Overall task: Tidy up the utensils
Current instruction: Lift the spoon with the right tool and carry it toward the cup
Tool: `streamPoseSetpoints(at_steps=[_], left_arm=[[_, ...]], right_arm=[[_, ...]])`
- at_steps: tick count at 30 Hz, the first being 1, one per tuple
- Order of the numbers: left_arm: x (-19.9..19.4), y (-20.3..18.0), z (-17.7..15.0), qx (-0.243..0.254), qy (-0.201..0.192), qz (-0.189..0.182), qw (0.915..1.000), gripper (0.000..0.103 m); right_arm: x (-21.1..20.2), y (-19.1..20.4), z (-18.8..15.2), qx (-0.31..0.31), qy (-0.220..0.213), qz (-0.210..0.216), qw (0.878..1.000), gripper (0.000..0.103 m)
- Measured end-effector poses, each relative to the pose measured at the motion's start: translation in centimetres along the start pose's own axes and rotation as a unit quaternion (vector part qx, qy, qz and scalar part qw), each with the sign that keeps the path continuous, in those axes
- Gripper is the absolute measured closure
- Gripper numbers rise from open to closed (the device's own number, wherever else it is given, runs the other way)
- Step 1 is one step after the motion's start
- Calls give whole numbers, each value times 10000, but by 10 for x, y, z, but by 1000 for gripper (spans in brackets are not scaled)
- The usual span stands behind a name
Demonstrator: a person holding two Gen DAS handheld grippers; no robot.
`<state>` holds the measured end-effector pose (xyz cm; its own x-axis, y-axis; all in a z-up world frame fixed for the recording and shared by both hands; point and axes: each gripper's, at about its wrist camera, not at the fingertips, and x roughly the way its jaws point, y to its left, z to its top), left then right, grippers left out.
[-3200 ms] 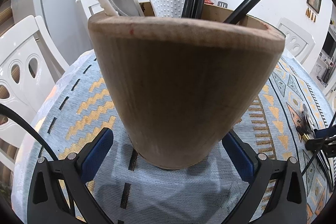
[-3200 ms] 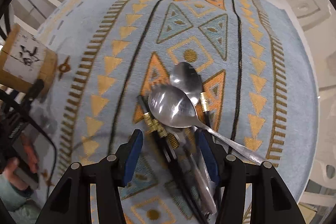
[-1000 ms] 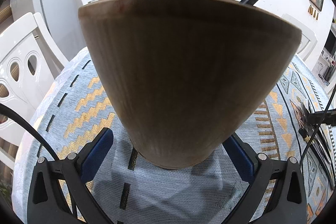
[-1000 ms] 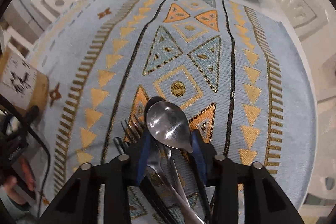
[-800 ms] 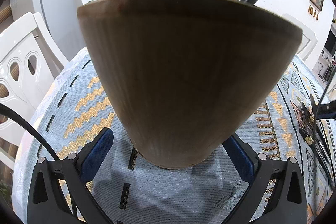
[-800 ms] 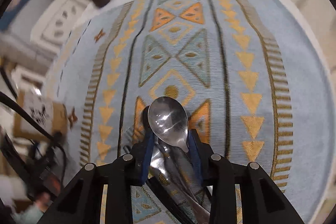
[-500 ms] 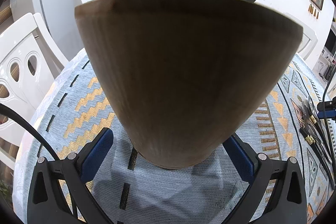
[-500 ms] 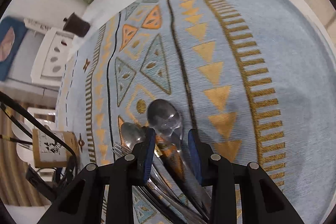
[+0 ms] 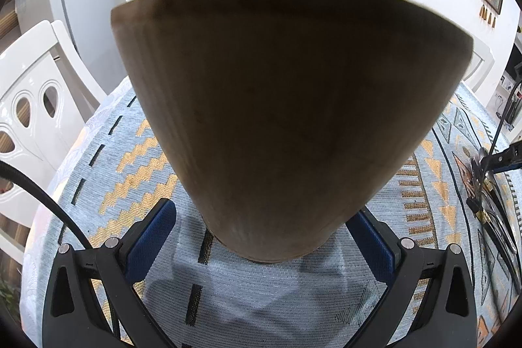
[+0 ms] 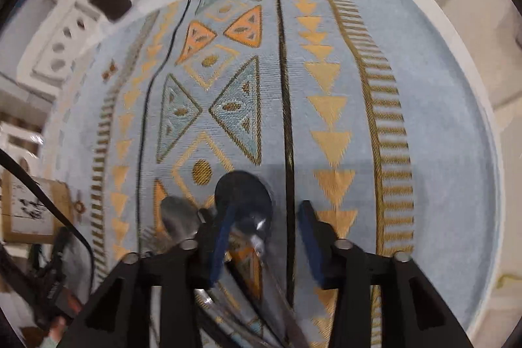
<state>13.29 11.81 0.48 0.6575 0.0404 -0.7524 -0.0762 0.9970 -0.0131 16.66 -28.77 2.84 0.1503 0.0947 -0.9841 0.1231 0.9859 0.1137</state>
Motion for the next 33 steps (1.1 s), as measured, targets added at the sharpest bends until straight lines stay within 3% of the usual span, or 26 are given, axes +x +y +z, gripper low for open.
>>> streamPoseSetpoints(at_steps=[1,5,7,11,19,23,33], left_arm=[[0,0,0,1,0,1,10000,0],[0,0,0,-1,0,0,10000,0],[1,0,1,-1,2,-2,10000,0],[1,-1,0,1,2,1,10000,0],[0,0,0,2,5,2,10000,0],[1,-1,1,6,5,7,10000,0],[2,-3,0,21,3,16,10000,0]], right_arm=[[2,6,1,-229,34,-97,9997,46],[8,28,0,-838,-40,-721,9939,48],[5,32,-2,-906,-69,-631,9939,64],[-1,37,-10,-884,-207,-695,9934,67],[-54,27,-27,-394,-879,-115,9953,67],[-90,21,-42,-47,-1436,274,9893,67],[-139,20,-69,420,-2105,622,9747,67]])
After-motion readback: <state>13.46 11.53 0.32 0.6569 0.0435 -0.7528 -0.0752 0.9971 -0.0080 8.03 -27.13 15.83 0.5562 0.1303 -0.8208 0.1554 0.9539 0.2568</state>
